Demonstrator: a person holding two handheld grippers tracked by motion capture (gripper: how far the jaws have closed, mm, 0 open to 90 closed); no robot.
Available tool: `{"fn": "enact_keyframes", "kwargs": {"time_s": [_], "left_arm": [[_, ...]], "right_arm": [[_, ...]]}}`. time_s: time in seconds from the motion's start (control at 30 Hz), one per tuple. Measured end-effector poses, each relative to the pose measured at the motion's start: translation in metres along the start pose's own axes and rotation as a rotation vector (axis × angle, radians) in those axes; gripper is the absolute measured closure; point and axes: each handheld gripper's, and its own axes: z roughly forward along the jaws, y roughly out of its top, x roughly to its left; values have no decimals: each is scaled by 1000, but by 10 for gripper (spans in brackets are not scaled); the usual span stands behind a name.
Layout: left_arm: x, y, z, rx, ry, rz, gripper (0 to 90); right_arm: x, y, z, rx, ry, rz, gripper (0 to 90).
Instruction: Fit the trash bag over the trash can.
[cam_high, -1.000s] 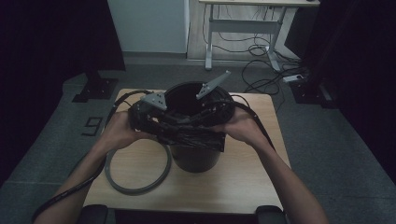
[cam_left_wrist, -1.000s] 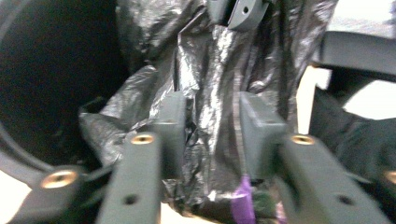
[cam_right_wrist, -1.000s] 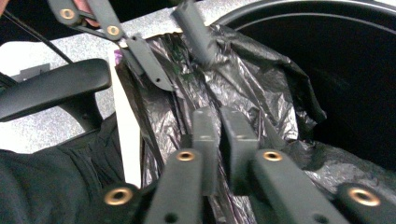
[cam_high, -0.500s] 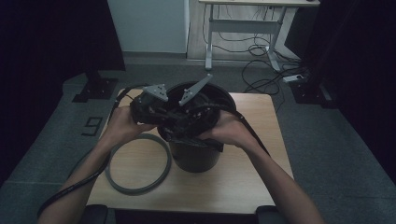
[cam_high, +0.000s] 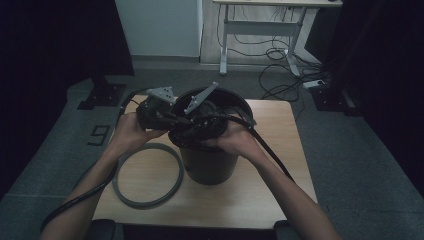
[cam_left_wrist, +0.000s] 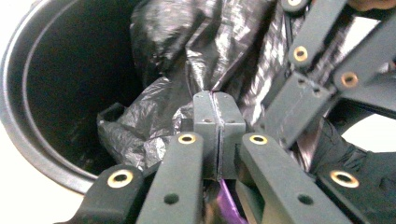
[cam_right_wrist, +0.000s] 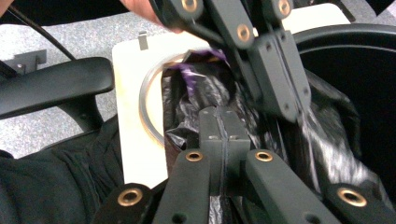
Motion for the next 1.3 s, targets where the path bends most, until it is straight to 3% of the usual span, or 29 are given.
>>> {"fn": "enact_keyframes", "kwargs": {"time_s": [0.33,0.57,0.67,0.83,1.07,1.3], "left_arm": [[6,-9,-13,-4,60,-9,887],[12,-23,-18,35,116,-21,888],[19,-31,-24,50,157,-41,888],[26,-37,-30,32,168,-72,888],[41,-41,-33,47,217,-117,888],[58,-51,-37,45,238,-175,888]], "right_arm": [[-12,-19,-21,-7,-60,51,892],[-30,-41,-38,-2,-137,110,892],[-38,-52,-47,8,-176,140,892],[-47,-65,-55,20,-216,181,891],[-56,-71,-64,20,-255,208,892],[-73,-83,-82,14,-318,274,892]]}}
